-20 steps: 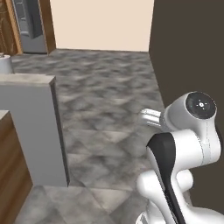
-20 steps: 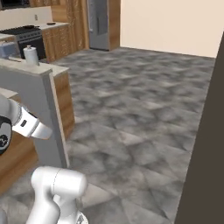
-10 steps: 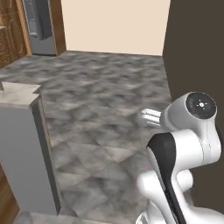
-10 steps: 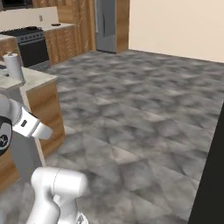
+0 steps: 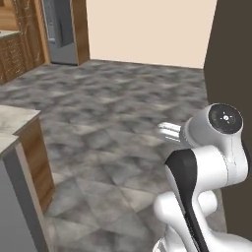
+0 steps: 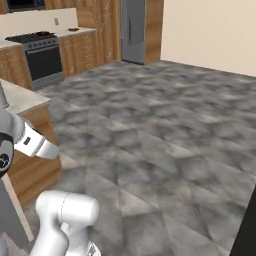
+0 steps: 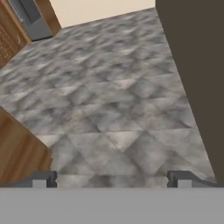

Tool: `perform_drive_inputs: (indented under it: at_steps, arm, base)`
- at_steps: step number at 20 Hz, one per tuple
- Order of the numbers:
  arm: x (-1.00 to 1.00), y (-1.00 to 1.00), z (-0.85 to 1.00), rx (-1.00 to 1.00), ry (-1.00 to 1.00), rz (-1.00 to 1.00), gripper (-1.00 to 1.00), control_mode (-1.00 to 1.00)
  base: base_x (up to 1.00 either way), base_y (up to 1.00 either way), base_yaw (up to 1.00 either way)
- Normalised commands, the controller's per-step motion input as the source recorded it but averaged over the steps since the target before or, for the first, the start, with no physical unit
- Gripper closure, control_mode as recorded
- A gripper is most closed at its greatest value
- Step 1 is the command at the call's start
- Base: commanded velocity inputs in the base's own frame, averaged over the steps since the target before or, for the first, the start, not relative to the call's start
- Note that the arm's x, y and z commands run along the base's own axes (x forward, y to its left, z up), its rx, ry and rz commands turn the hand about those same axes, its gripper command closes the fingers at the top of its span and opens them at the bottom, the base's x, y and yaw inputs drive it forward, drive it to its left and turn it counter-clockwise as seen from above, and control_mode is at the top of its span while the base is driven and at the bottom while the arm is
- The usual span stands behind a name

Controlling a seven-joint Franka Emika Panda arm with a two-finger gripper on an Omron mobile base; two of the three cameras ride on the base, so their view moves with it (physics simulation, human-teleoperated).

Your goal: Place the cold items (carrot and eggplant) from the fridge in one tupperware on the dining counter. Place the warm items (kebab skewer and hot dog) in the stove area in another tupperware.

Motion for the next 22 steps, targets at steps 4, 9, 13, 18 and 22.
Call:
perform_drive_inputs:
  at_steps: [4,9,13,18,22]
  arm:
    - [0.00,0.00,0.00,0.00,0.00,0.00,-1.00,1.00]
    - [0.00,0.00,0.00,0.00,0.00,0.00,-1.00,1.00]
    - [0.00,0.00,0.00,0.00,0.00,0.00,-1.00,1.00]
    - [0.00,0.00,0.00,0.00,0.00,0.00,-1.00,1.00]
    - [0.00,0.00,0.00,0.00,0.00,0.00,-1.00,1.00]
  base:
    - [0.97,-0.47,0.25]
    - [0.97,-0.46,0.26]
    - [0.89,-0.45,0.25]
    - [0.78,-0.49,0.25]
    - [0.85,-0.36,0.24]
